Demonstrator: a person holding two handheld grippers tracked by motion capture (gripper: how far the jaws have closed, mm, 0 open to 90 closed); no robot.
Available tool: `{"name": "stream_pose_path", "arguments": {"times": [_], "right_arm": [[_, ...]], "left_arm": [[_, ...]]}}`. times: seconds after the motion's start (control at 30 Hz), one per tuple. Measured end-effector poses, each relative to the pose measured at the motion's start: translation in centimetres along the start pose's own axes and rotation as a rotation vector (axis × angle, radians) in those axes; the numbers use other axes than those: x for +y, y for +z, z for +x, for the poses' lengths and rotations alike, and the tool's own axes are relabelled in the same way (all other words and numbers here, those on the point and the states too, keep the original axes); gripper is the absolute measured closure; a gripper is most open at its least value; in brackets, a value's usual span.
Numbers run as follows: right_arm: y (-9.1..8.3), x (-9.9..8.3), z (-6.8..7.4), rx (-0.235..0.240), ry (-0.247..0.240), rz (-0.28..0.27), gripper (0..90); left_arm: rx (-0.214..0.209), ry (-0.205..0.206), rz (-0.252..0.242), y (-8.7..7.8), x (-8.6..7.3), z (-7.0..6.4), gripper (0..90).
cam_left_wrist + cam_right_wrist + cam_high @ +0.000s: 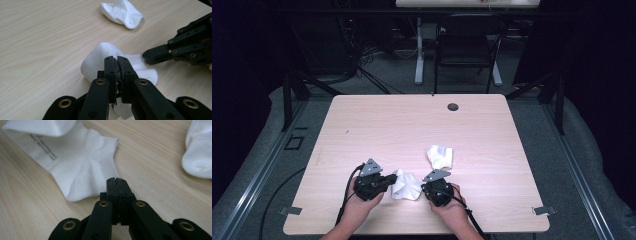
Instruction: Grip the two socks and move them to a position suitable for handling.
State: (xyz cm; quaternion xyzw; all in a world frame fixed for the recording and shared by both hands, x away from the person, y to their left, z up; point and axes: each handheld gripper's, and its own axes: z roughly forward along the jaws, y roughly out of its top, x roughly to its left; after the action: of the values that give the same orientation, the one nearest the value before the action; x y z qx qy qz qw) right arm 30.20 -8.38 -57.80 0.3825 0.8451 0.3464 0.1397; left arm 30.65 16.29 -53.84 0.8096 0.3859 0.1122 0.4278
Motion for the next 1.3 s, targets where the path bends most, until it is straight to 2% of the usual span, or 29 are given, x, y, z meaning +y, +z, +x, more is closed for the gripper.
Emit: {"name": "stream_pose_path", "arguments": {"times": [0.07, 0.13, 0.27, 0.3, 0.33, 0.4, 0.5, 0.6, 0.73, 0.83, 0.93, 1.0, 1.07, 1.2, 1.3], "right_arm": [[-0.3, 0.0, -0.2, -0.011, 0.019, -0.019, 90.0], [-0.5, 0.3, -0.1, 0.012, 0.040, -0.056, 90.0], [0.2, 1.0, 0.5, 0.036, 0.019, -0.092, 86.4], [0.5, 1.0, 0.6, 0.037, 0.009, -0.086, 86.3], [1.1, 0.9, 0.7, 0.024, -0.014, -0.058, 86.7], [1.1, 0.8, 0.6, 0.019, -0.028, -0.052, 88.3], [1.0, 0.7, 0.4, 0.020, -0.003, -0.050, 90.0], [0.8, 0.5, 0.4, 0.016, -0.010, -0.039, 90.0], [0.2, 0.2, 0.5, -0.003, -0.031, -0.015, 90.0], [-0.2, -0.1, 0.3, 0.000, -0.025, -0.002, 90.0], [-0.5, -0.2, 0.1, 0.003, -0.005, 0.003, 90.0], [-0.5, -0.2, 0.0, 0.004, -0.004, 0.004, 90.0], [-0.5, -0.2, 0.1, 0.000, -0.004, 0.009, 90.0], [-0.5, -0.2, 0.2, -0.014, -0.022, 0.014, 90.0], [-0.6, -0.2, 0.2, -0.012, -0.019, 0.019, 90.0]], "left_arm": [[0.003, -0.009, 0.004, -0.2, -0.3, 0.4, 87.0], [0.005, -0.030, -0.004, -0.3, -0.5, 0.8, 87.0], [-0.007, -0.036, -0.006, 0.0, -0.7, 1.0, 86.9], [-0.011, -0.034, -0.002, 0.0, -0.7, 1.0, 86.9], [-0.010, -0.029, -0.004, 0.1, -0.8, 1.0, 86.9], [-0.013, -0.028, -0.001, 0.1, -0.9, 0.9, 86.8], [-0.009, -0.022, -0.002, -0.1, -1.1, 0.8, 86.7], [0.008, -0.014, 0.004, -0.5, -1.3, 0.8, 86.4], [0.018, -0.030, 0.022, -1.0, -1.7, 1.0, 84.3], [0.039, -0.026, 0.042, -1.4, -2.1, 1.2, 83.2], [0.075, -0.048, 0.057, -1.9, -2.5, 2.0, 78.8], [0.101, -0.071, 0.037, -2.3, -2.5, 2.5, 75.7], [0.107, -0.088, 0.004, -2.8, -2.3, 2.8, 73.8], [0.102, -0.065, -0.040, -3.0, -2.0, 2.6, 68.4], [0.103, -0.004, -0.062, -2.9, -1.8, 2.0, 67.3]]}}
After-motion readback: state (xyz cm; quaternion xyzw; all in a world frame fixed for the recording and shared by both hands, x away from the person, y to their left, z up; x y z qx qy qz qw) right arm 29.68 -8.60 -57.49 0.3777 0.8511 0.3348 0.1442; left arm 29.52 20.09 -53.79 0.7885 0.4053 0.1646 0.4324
